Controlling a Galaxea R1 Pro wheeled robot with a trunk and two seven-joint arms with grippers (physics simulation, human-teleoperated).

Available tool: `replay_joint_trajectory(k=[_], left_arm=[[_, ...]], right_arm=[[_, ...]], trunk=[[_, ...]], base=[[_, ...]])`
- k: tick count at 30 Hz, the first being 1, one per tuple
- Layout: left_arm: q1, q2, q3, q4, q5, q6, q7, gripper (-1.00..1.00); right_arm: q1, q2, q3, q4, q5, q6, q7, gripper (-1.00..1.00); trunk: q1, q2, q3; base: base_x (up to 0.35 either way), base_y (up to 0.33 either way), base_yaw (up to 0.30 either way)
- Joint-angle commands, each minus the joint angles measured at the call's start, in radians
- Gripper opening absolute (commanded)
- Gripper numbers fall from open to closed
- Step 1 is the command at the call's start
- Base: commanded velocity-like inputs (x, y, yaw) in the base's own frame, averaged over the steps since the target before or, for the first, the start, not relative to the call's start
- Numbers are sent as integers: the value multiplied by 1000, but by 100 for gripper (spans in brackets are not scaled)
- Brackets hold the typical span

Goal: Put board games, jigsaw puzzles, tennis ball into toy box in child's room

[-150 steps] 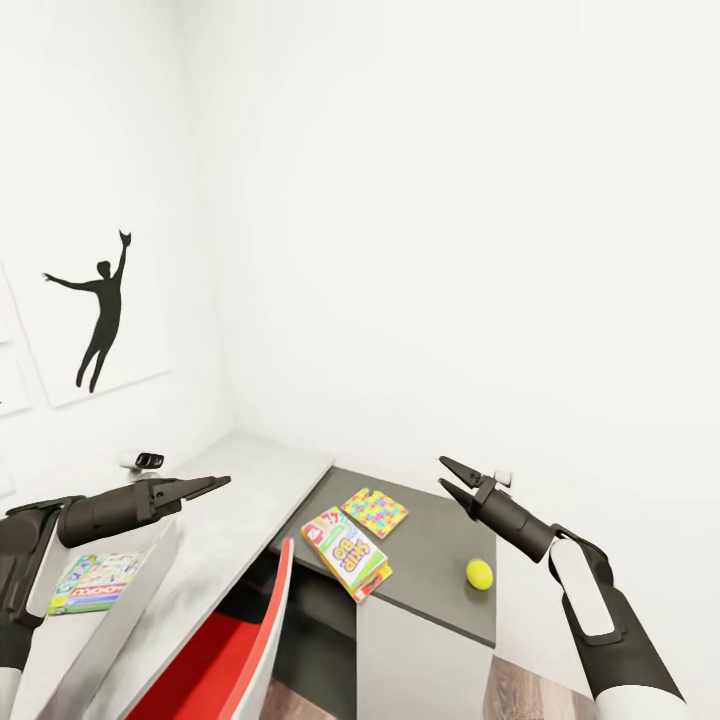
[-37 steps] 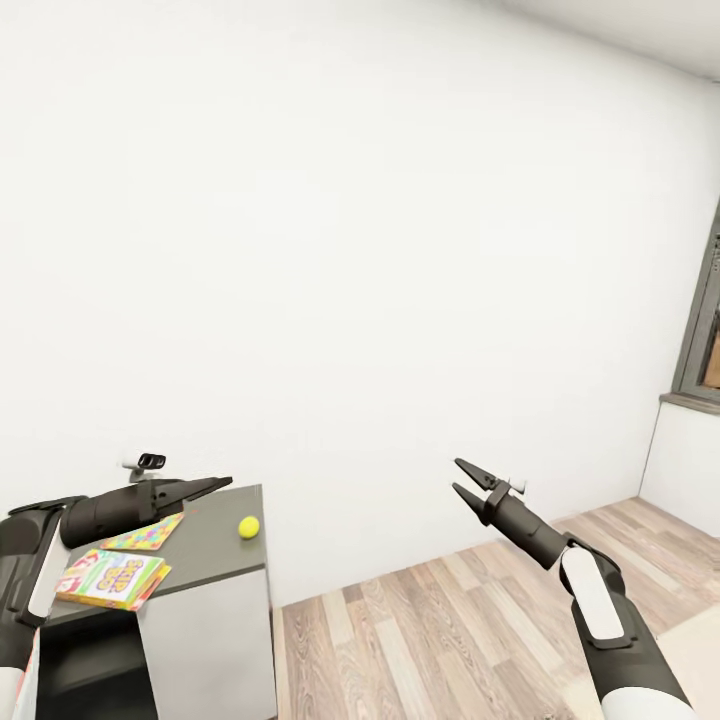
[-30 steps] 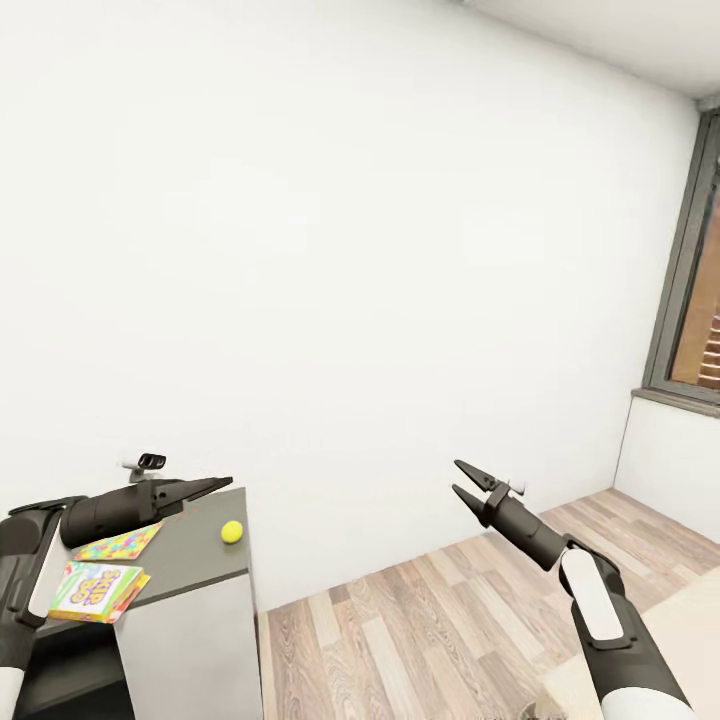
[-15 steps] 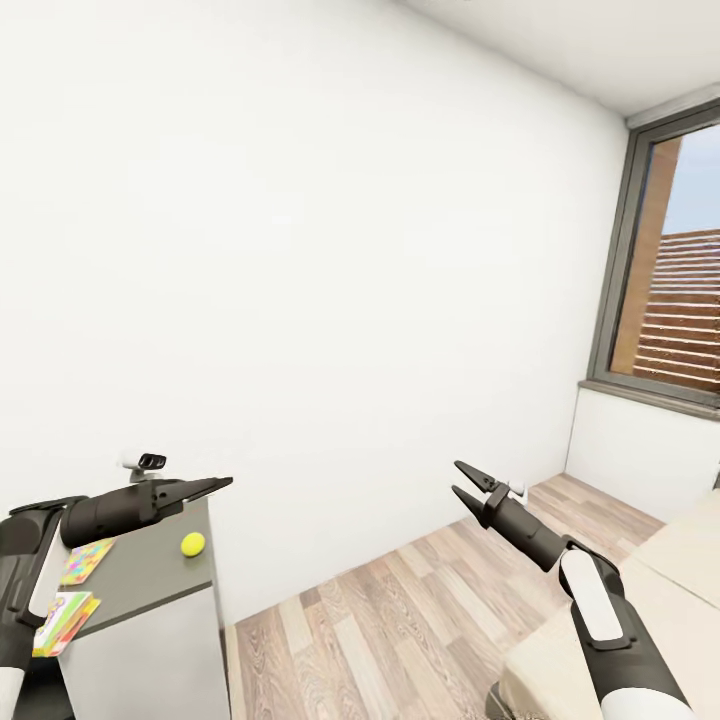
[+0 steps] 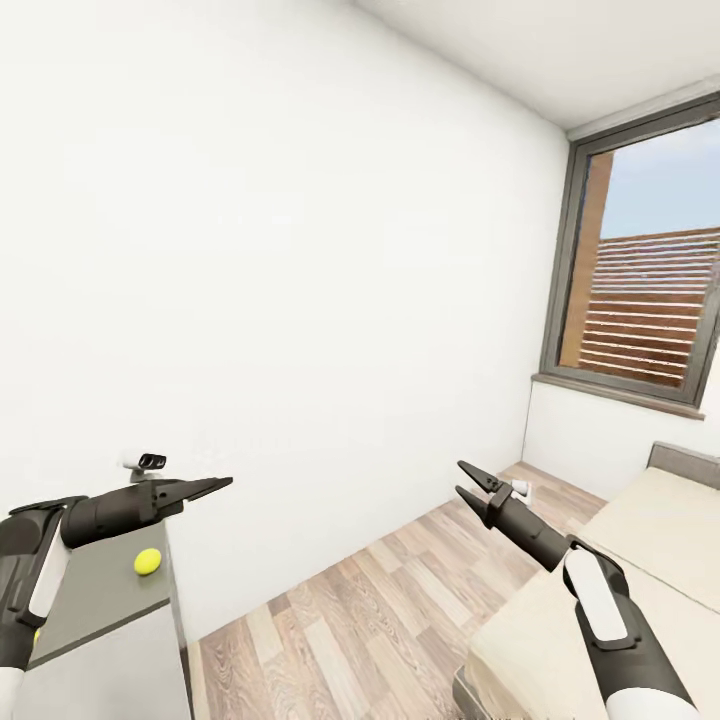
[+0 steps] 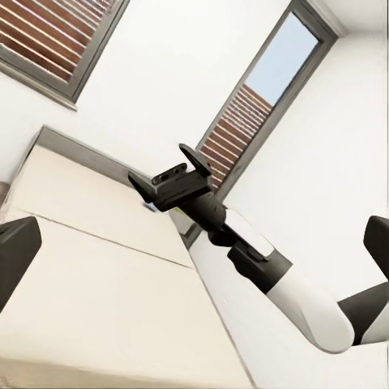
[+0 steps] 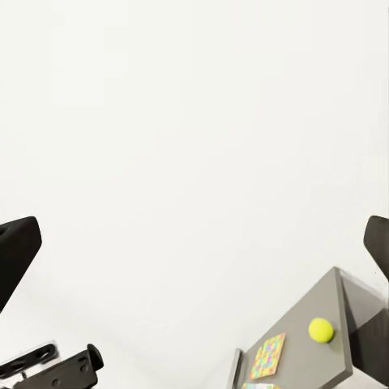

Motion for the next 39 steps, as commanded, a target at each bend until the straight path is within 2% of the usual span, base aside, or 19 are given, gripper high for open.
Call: replay_joint_trajectory(k=[1, 14, 33, 39], left_arm=[[0, 0, 0, 0, -1, 11, -4, 100], [0, 0, 0, 0, -2, 11, -4, 100], [0, -1, -2, 0, -3, 11, -4, 100], [0, -1, -1, 0, -3, 11, -4, 100]], right_arm=[[-1, -1, -1, 1, -2, 6, 2, 100], [-1, -5, -17, 17, -2, 6, 1, 100], [-1, -6, -39, 55, -1, 3, -5, 100], [-1, -4, -48, 58, 1, 2, -13, 100]], trunk=[[0, -1, -1], [0, -1, -2], [0, -1, -4], [0, -1, -4]], base=[[0, -88, -245], [0, -156, -245], [0, -262, -245], [0, -100, -188]])
